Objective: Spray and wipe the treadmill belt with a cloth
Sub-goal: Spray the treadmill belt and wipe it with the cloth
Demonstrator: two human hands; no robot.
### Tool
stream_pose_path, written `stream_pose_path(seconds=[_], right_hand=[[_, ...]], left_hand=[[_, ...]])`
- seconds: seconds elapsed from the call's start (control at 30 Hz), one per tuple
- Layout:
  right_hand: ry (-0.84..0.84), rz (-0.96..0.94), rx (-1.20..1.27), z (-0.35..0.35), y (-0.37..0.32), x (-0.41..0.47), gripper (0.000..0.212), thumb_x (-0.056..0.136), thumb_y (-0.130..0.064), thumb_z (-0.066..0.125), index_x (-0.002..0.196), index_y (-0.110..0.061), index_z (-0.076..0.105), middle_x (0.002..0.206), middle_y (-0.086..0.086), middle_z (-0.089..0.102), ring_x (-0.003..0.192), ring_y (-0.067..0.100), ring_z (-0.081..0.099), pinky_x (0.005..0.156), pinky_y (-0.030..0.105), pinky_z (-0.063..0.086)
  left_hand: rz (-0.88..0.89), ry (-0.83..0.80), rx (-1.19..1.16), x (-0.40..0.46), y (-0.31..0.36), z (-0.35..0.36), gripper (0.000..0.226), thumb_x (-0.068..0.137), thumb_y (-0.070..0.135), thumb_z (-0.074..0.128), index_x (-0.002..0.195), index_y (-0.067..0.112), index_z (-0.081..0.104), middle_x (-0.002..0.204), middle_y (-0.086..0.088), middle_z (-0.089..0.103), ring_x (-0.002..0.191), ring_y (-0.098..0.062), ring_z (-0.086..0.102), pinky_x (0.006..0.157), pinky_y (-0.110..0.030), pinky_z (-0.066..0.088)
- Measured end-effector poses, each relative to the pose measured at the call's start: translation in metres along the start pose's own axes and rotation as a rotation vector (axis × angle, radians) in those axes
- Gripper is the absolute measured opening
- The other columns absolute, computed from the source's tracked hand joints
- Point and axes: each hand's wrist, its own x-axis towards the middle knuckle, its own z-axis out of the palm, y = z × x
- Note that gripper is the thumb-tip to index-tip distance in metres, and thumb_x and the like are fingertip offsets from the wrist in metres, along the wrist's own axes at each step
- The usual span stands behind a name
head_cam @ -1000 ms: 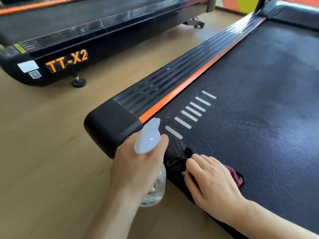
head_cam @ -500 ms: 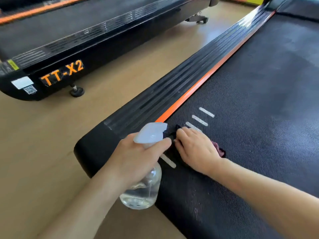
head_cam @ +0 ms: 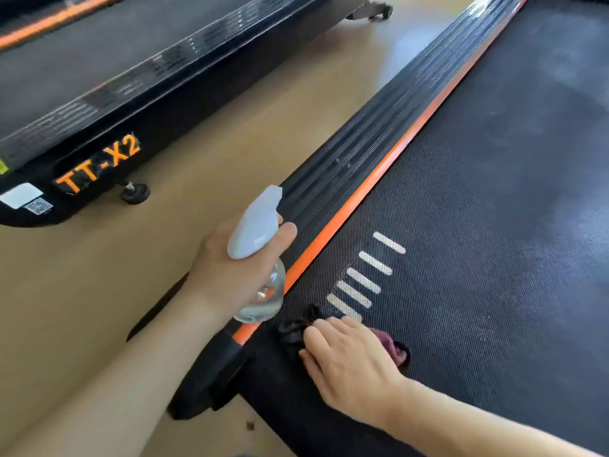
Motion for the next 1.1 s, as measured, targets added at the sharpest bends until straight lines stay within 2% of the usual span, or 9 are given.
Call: stream_pose_path(seconds=[0.1, 0.2, 0.27, 0.33, 0.5, 0.63, 0.77, 0.97, 1.1], right_hand=[[-0.007, -0.008, -0.067, -0.004, 0.045, 0.028, 0.019, 0.098, -0.027, 0.048, 0.081, -0.019, 0.043, 0.076, -0.001, 0.051, 0.066, 0.022, 0.049, 0.064, 0.037, 0.044], [0.123, 0.368, -0.108, -0.006, 0.098, 0.079, 0.016, 0.097, -0.024, 0.048, 0.083, -0.018, 0.044, 0.077, 0.001, 0.054, 0.069, 0.026, 0.056, 0.066, 0.039, 0.043], [0.185, 0.506, -0.162, 0.009, 0.097, 0.088, 0.017, 0.095, -0.023, 0.051, 0.082, -0.019, 0.041, 0.077, 0.001, 0.055, 0.07, 0.026, 0.055, 0.067, 0.039, 0.041], [0.235, 0.56, -0.168, 0.014, 0.087, 0.087, 0.024, 0.094, -0.022, 0.054, 0.08, -0.022, 0.035, 0.076, 0.0, 0.052, 0.069, 0.025, 0.052, 0.067, 0.038, 0.039], [0.197, 0.603, -0.151, 0.006, 0.036, 0.06, 0.024, 0.095, -0.027, 0.05, 0.08, -0.026, 0.031, 0.075, -0.005, 0.048, 0.067, 0.02, 0.049, 0.064, 0.034, 0.039], [0.169, 0.506, -0.128, 0.017, -0.028, 0.02, 0.021, 0.092, -0.032, 0.053, 0.079, -0.025, 0.038, 0.074, -0.004, 0.045, 0.065, 0.02, 0.047, 0.063, 0.033, 0.036], [0.108, 0.379, -0.213, 0.011, -0.004, 0.019, 0.021, 0.097, -0.035, 0.047, 0.08, -0.024, 0.042, 0.077, -0.004, 0.047, 0.067, 0.02, 0.048, 0.063, 0.034, 0.042], [0.332, 1.028, -0.373, 0.005, 0.095, 0.066, 0.015, 0.093, -0.028, 0.046, 0.084, -0.016, 0.048, 0.081, 0.005, 0.058, 0.073, 0.03, 0.059, 0.066, 0.042, 0.048], [0.318, 0.931, -0.366, 0.012, 0.046, 0.066, 0.015, 0.092, -0.03, 0.045, 0.082, -0.019, 0.046, 0.078, 0.002, 0.056, 0.07, 0.026, 0.058, 0.064, 0.039, 0.047]], left_hand=[[0.087, -0.011, -0.038, 0.01, -0.009, 0.001, 0.02, 0.091, 0.046, 0.073, 0.106, 0.034, 0.071, 0.076, 0.013, 0.063, 0.074, -0.005, 0.062, 0.076, -0.023, 0.047], [0.014, 0.062, -0.04, 0.049, -0.051, 0.0, 0.019, 0.07, 0.041, 0.078, 0.085, 0.031, 0.073, 0.07, 0.007, 0.062, 0.063, -0.009, 0.062, 0.074, -0.032, 0.055], [0.032, -0.032, -0.014, 0.085, -0.1, 0.004, 0.026, 0.05, 0.04, 0.07, 0.073, 0.028, 0.066, 0.064, 0.004, 0.062, 0.056, -0.006, 0.06, 0.084, -0.038, 0.061], [0.111, -0.052, 0.018, 0.088, -0.111, 0.013, 0.02, 0.056, 0.038, 0.066, 0.075, 0.033, 0.061, 0.067, 0.008, 0.061, 0.063, 0.002, 0.062, 0.092, -0.029, 0.058], [0.367, -0.014, -0.047, 0.05, -0.041, 0.016, 0.025, 0.087, 0.039, 0.065, 0.09, 0.017, 0.076, 0.078, 0.008, 0.071, 0.082, -0.002, 0.069, 0.072, -0.004, 0.048], [0.474, -0.104, -0.11, 0.068, -0.047, 0.019, 0.027, 0.089, 0.037, 0.061, 0.093, 0.014, 0.075, 0.088, 0.008, 0.073, 0.081, -0.001, 0.069, 0.076, -0.004, 0.048], [0.564, -0.21, -0.161, 0.078, -0.049, 0.017, 0.022, 0.088, 0.034, 0.061, 0.096, 0.019, 0.074, 0.095, 0.015, 0.073, 0.082, 0.006, 0.07, 0.076, -0.002, 0.047], [0.631, -0.248, -0.191, 0.079, -0.051, 0.02, 0.017, 0.088, 0.027, 0.063, 0.089, 0.013, 0.073, 0.084, 0.03, 0.072, 0.076, 0.012, 0.067, 0.07, 0.001, 0.044], [0.603, -0.258, -0.227, 0.079, -0.05, 0.018, 0.008, 0.088, 0.028, 0.064, 0.083, 0.023, 0.068, 0.073, 0.029, 0.069, 0.068, 0.009, 0.066, 0.066, 0.0, 0.044]])
